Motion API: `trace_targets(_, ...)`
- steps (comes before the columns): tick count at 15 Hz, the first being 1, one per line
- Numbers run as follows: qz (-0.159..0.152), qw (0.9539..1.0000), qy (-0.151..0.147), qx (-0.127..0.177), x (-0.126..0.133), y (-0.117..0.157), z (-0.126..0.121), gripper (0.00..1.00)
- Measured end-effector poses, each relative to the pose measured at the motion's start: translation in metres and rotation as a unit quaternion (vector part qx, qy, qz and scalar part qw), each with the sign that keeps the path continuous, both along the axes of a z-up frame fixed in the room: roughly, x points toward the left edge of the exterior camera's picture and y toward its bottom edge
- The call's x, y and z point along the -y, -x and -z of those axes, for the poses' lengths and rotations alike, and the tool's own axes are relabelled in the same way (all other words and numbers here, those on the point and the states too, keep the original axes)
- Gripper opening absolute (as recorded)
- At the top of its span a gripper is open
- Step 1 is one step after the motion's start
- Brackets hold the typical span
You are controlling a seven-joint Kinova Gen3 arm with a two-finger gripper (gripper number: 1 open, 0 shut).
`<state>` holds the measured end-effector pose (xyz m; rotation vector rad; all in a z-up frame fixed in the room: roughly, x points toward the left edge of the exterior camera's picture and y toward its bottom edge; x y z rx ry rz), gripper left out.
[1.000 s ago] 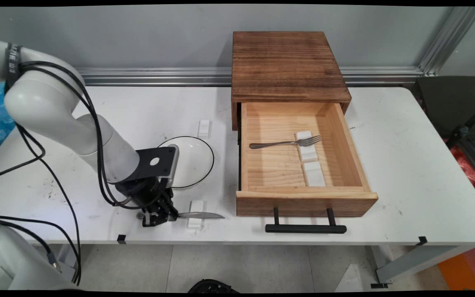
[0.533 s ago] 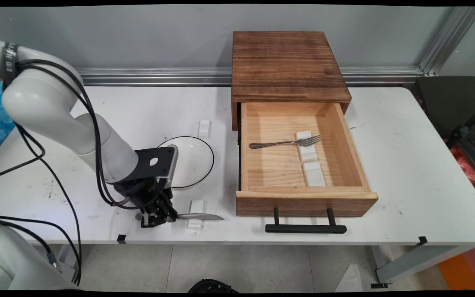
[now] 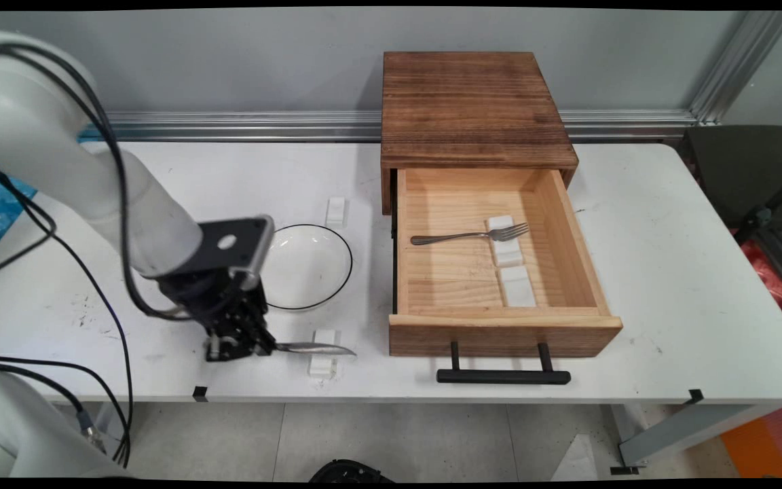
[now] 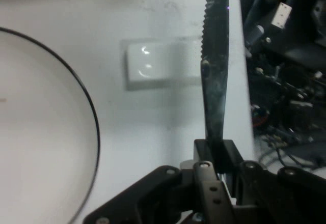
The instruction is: Place the picked object into the drawer
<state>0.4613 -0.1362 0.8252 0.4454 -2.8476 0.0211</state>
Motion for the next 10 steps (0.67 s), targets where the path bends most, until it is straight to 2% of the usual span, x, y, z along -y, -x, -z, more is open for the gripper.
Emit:
trace_targets(5,-0.002,1.0000,0.001,-0.005,-0.006,-0.016,-0.056,0.00)
trace_targets(10,-0.030,0.9984,0.031,-0.037,0.003,-0.007,-0.118,0.00)
